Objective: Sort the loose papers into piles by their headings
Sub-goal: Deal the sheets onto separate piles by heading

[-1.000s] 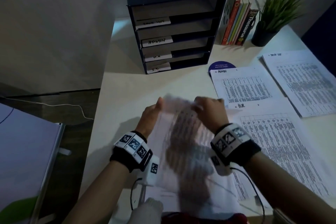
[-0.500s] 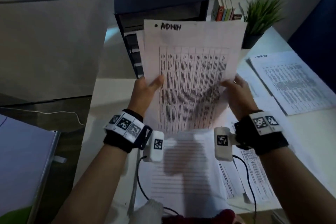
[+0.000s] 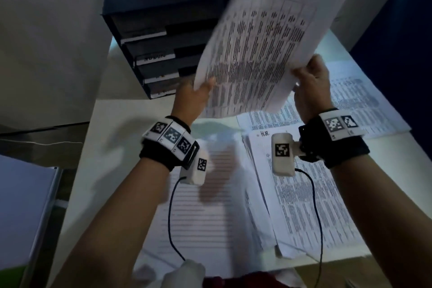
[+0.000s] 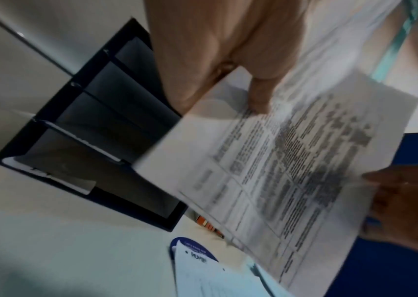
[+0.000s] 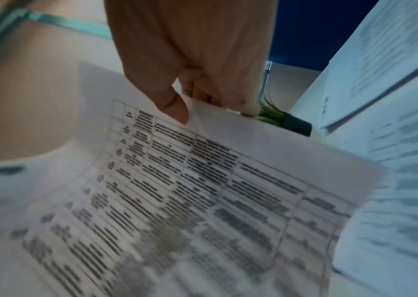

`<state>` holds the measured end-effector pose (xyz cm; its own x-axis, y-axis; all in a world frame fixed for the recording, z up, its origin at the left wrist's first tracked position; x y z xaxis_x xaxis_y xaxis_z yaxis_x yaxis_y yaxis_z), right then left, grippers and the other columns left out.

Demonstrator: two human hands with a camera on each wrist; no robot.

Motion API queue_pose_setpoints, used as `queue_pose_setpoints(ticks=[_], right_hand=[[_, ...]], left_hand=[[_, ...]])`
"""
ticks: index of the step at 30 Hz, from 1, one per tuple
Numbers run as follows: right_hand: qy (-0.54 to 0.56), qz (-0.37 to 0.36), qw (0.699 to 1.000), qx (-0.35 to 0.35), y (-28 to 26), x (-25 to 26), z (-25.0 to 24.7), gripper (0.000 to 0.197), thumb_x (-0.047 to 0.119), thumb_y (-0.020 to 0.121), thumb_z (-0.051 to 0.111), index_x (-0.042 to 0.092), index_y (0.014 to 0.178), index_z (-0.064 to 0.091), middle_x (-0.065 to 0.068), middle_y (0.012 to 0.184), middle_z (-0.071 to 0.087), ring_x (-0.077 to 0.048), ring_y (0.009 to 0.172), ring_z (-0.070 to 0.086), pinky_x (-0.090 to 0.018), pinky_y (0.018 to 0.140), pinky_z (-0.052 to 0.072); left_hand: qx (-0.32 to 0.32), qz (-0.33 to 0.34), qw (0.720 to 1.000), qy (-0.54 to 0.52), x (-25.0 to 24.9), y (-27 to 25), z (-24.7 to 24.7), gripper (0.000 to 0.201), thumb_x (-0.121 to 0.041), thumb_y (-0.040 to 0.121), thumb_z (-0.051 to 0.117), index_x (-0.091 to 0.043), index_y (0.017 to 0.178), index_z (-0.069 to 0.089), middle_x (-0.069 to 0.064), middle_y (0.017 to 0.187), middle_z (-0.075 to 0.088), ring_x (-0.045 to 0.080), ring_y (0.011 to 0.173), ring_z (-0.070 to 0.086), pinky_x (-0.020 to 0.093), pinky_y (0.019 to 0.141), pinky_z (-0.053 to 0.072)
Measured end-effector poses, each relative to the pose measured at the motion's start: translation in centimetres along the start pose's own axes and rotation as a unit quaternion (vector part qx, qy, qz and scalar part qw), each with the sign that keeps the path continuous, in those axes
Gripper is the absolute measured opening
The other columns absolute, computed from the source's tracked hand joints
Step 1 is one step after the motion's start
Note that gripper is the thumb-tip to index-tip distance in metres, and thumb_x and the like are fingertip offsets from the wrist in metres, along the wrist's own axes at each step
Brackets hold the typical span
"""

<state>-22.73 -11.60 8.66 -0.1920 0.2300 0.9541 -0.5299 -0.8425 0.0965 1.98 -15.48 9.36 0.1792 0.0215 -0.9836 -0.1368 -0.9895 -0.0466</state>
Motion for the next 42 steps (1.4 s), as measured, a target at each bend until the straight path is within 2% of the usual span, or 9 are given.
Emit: queue_pose_setpoints(ticks=[3,6,9,15,20,23,26,29,42], right_hand=[[-0.311,0.101,0.941,0.083,0.2,-6.0,-1.6,0.048,0.001,0.071,0.067,0.004,0.115,0.046,-0.007,0.103,0.052,-0.02,0.095,0.052,-0.035,0.088,0.043],[-0.565,0.196,0.75,0.281,-3.1,-13.0,-2.6,0.085,0.016,0.071,0.078,0.006,0.14,0.03,-0.011,0.136,0.043,-0.028,0.125,0.041,-0.04,0.104,0.034],[-0.701,0.146,0.589,0.376,-5.7,-15.0,-3.4,0.103,0.032,0.061,0.084,0.021,0.143,0.022,-0.002,0.146,0.029,-0.027,0.135,0.025,-0.055,0.109,0.021],[-0.762,0.057,0.511,0.395,-5.9,-14.3,-2.9,0.061,0.034,0.074,0.071,0.02,0.127,0.044,-0.006,0.131,0.036,-0.028,0.127,0.028,-0.055,0.109,0.02],[-0.733,0.01,0.549,0.403,-6.1,-13.2,-2.0,0.036,0.029,0.086,0.059,0.021,0.12,0.055,-0.004,0.126,0.043,-0.025,0.124,0.035,-0.048,0.109,0.018],[-0.691,-0.081,0.611,0.378,-7.9,-10.5,-1.6,0.021,0.016,0.089,0.055,0.016,0.109,0.057,-0.001,0.113,0.058,-0.019,0.112,0.051,-0.044,0.109,0.018],[-0.648,-0.165,0.676,0.31,-9.5,-6.9,-2.8,0.022,0.002,0.068,0.073,0.015,0.08,0.06,0.001,0.078,0.064,-0.021,0.078,0.064,-0.051,0.091,0.037],[-0.627,-0.214,0.704,0.255,-10.0,-4.5,-4.4,0.036,-0.004,0.051,0.076,0.017,0.07,0.053,0.003,0.065,0.056,-0.02,0.062,0.059,-0.044,0.083,0.037],[-0.655,-0.182,0.706,0.201,-8.6,-5.7,-5.5,0.036,0.002,0.056,0.077,0.014,0.086,0.061,0.001,0.076,0.064,-0.024,0.075,0.062,-0.039,0.09,0.022]], left_hand=[[-0.097,0.013,0.995,0.018,-1.2,0.9,-0.5,0.015,-0.025,0.092,0.055,-0.016,0.085,0.045,-0.004,0.085,0.052,0.009,0.075,0.05,0.008,0.051,0.037],[-0.144,0.026,0.989,0.037,-2.0,1.5,-0.4,0.023,-0.03,0.092,0.054,-0.014,0.078,0.043,-0.006,0.078,0.047,0.013,0.084,0.046,0.015,0.06,0.033],[-0.16,0.026,0.985,0.061,-2.3,1.7,0.2,0.032,-0.028,0.092,0.053,-0.015,0.07,0.034,-0.007,0.075,0.041,0.014,0.081,0.043,0.014,0.054,0.032],[-0.17,0.013,0.983,0.073,-1.6,1.7,1.7,0.04,-0.024,0.093,0.053,-0.02,0.061,0.03,-0.007,0.065,0.037,-0.004,0.05,0.041,0.006,0.046,0.035],[-0.153,0.015,0.984,0.085,-1.7,1.1,3.1,0.039,-0.016,0.095,0.05,-0.02,0.06,0.032,-0.005,0.062,0.036,-0.017,0.042,0.044,0.005,0.048,0.037],[-0.146,0.003,0.987,0.071,-0.3,1.4,3.4,0.018,-0.016,0.093,0.053,-0.014,0.076,0.053,-0.004,0.077,0.052,-0.007,0.062,0.053,0.012,0.06,0.042],[-0.114,-0.048,0.99,0.075,3.2,1.5,4.8,0.027,-0.017,0.089,0.06,0.0,0.11,0.058,0.006,0.102,0.062,0.016,0.093,0.059,0.024,0.08,0.046],[-0.062,-0.093,0.988,0.108,7.4,0.6,7.5,0.028,-0.012,0.086,0.063,0.0,0.111,0.059,0.014,0.108,0.064,0.023,0.099,0.061,0.026,0.082,0.046],[0.095,-0.257,0.914,0.3,17.8,-1.6,13.6,0.06,-0.029,0.093,0.044,-0.006,0.143,0.021,0.013,0.149,0.031,0.03,0.133,0.037,0.036,0.107,0.032]])
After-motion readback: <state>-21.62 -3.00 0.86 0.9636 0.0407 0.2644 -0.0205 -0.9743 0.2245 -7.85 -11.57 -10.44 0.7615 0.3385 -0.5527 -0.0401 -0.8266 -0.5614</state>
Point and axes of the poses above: each hand's wrist, its own y-axis towards the middle knuckle, its own z-axis out of the palm, x = y × z, the point moved 10 cm from there along y, towards the middle knuckle
